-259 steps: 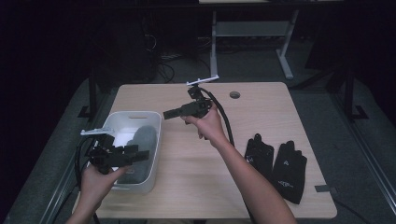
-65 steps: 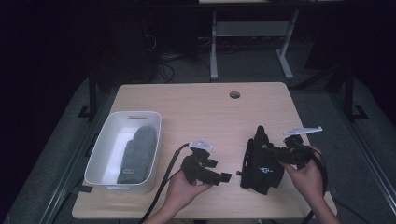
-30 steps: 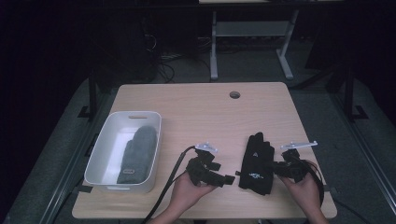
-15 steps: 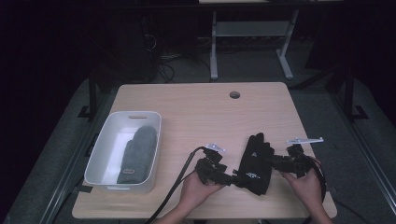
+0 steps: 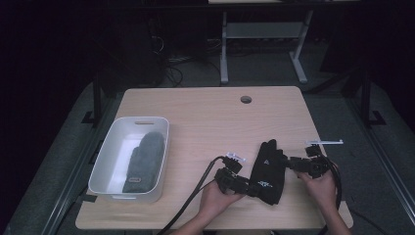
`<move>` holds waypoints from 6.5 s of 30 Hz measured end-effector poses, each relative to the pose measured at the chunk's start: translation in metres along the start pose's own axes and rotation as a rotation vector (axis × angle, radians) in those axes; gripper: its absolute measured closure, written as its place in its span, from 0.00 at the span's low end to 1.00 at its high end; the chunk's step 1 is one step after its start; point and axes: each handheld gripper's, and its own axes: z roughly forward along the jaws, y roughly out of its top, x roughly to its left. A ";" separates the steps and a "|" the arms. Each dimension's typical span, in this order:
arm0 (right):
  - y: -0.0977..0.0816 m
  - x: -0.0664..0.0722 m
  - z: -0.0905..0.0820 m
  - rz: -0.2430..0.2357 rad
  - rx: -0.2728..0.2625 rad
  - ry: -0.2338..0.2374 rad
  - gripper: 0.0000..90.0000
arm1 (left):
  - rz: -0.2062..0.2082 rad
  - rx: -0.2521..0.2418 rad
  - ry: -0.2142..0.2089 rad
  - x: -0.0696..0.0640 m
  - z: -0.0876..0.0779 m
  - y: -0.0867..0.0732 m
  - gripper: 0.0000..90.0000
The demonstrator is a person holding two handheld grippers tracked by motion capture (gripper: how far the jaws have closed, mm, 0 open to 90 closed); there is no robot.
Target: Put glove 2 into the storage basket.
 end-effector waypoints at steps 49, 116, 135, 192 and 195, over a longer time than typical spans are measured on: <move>0.008 -0.003 0.024 0.115 -0.005 0.162 0.54 | 0.033 0.043 0.017 0.010 -0.003 0.001 0.88; 0.072 0.091 0.017 0.031 -0.006 0.301 0.85 | 0.058 -0.107 0.040 0.011 -0.105 -0.008 0.88; 0.092 0.115 0.019 0.010 -0.017 0.337 0.85 | 0.064 -0.135 0.052 0.012 -0.134 -0.007 0.88; 0.141 0.204 0.057 -0.070 0.021 0.439 0.84 | 0.008 -0.234 0.115 0.039 -0.227 -0.033 0.89; 0.143 0.210 0.061 -0.067 0.023 0.451 0.84 | 0.008 -0.240 0.123 0.041 -0.233 -0.036 0.89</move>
